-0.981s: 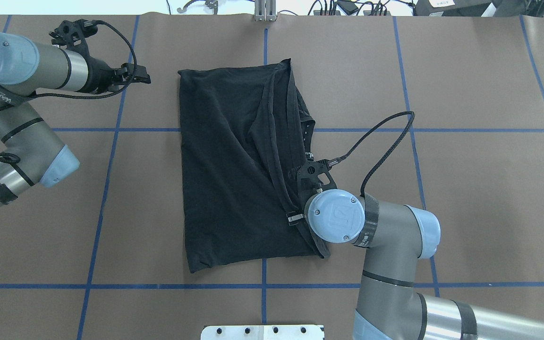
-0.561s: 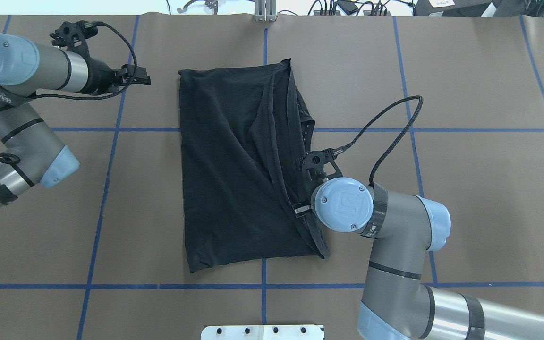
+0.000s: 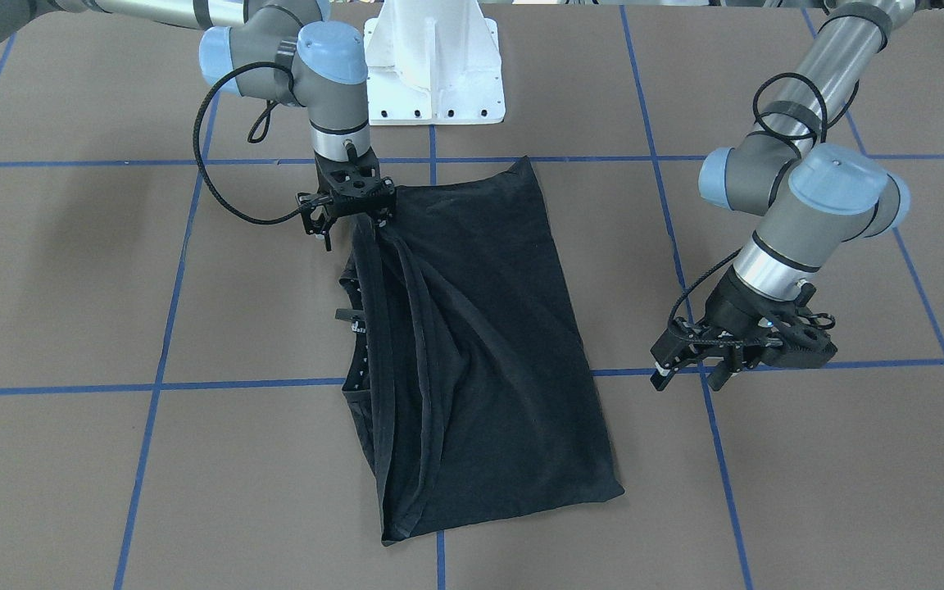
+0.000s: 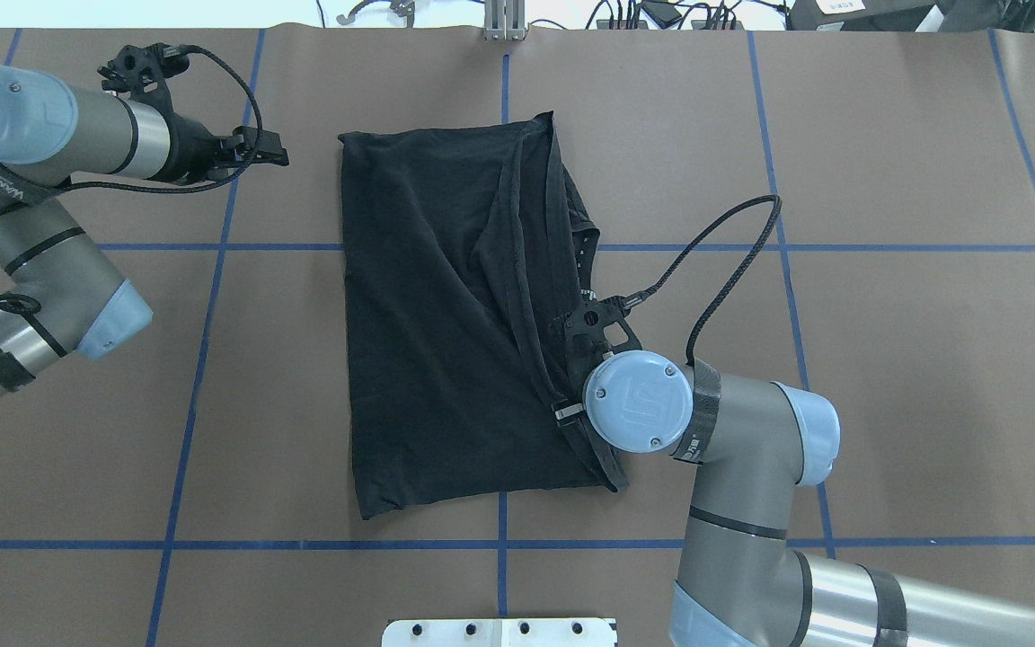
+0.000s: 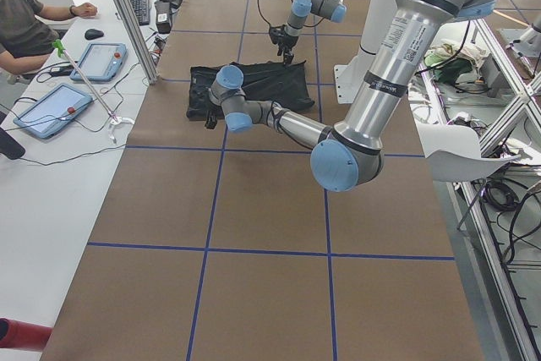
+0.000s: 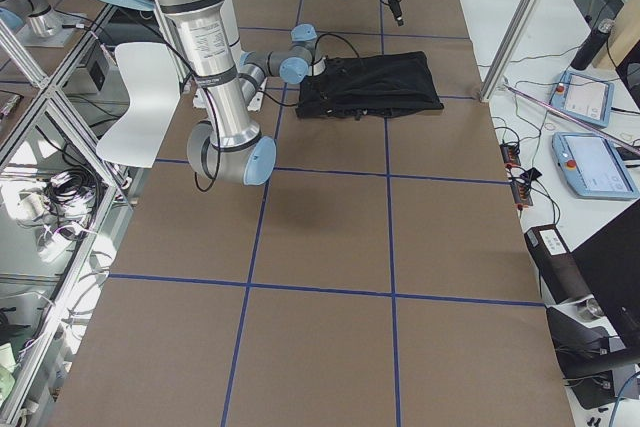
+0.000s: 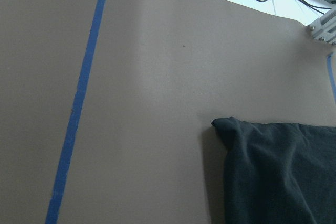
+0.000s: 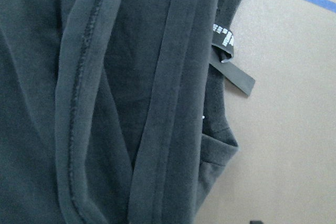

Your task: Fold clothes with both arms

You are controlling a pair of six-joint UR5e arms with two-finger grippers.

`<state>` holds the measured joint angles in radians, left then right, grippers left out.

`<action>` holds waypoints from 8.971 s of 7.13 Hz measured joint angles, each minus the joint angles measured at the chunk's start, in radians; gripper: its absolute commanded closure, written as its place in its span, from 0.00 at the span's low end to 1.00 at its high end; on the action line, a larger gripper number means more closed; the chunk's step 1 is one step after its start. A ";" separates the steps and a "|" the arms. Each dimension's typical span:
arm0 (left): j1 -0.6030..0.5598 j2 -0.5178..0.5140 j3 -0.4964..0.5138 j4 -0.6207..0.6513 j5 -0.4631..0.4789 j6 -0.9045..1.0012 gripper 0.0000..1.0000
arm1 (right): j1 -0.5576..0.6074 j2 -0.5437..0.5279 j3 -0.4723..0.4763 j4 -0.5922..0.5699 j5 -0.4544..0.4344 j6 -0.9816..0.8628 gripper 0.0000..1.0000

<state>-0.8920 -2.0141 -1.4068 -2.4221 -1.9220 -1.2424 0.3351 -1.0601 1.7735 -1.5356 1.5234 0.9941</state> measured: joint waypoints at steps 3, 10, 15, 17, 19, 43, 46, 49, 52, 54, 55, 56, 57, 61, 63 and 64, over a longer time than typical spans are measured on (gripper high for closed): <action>0.002 -0.002 0.000 0.000 0.000 -0.003 0.00 | -0.008 0.012 -0.022 -0.001 0.004 0.000 0.19; 0.005 -0.009 -0.004 0.003 -0.003 -0.011 0.00 | 0.070 -0.016 -0.023 0.000 0.118 -0.080 0.22; 0.007 -0.014 -0.005 0.004 -0.003 -0.028 0.00 | 0.087 -0.185 0.130 0.001 0.122 -0.122 0.21; 0.007 -0.015 -0.005 0.003 -0.003 -0.027 0.00 | 0.082 -0.202 0.191 -0.001 0.130 -0.124 0.21; 0.008 -0.015 -0.004 0.003 -0.003 -0.026 0.00 | 0.086 -0.099 0.153 -0.003 0.128 -0.116 0.25; 0.021 -0.027 -0.008 0.006 -0.025 -0.029 0.00 | 0.238 -0.104 0.011 0.004 0.163 -0.316 0.01; 0.022 -0.033 -0.008 0.010 -0.025 -0.029 0.00 | 0.251 0.067 -0.106 0.004 0.193 -0.319 0.01; 0.023 -0.033 -0.006 0.006 -0.025 -0.029 0.00 | 0.212 0.159 -0.157 0.010 0.184 -0.306 0.01; 0.024 -0.032 -0.006 0.005 -0.025 -0.029 0.00 | 0.154 0.185 -0.185 0.013 0.127 -0.300 0.01; 0.024 -0.031 -0.006 0.006 -0.025 -0.029 0.00 | 0.146 0.211 -0.252 0.049 0.099 -0.300 0.08; 0.024 -0.031 -0.006 0.005 -0.025 -0.029 0.00 | 0.148 0.216 -0.288 0.092 0.094 -0.300 0.12; 0.024 -0.031 -0.006 0.004 -0.025 -0.029 0.00 | 0.157 0.217 -0.316 0.120 0.093 -0.301 0.31; 0.025 -0.032 -0.006 0.003 -0.025 -0.030 0.00 | 0.173 0.217 -0.335 0.131 0.092 -0.305 0.55; 0.048 -0.035 -0.005 0.000 -0.024 -0.071 0.00 | 0.291 0.163 -0.349 0.138 0.137 -0.432 0.75; 0.054 -0.036 -0.006 0.000 -0.024 -0.078 0.00 | 0.324 0.147 -0.326 0.138 0.188 -0.466 0.66; 0.054 -0.037 -0.006 0.000 -0.024 -0.078 0.00 | 0.331 0.151 -0.315 0.137 0.202 -0.467 0.65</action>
<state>-0.8383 -2.0508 -1.4127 -2.4221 -1.9465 -1.3203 0.6662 -0.9094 1.4581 -1.3984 1.7250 0.5275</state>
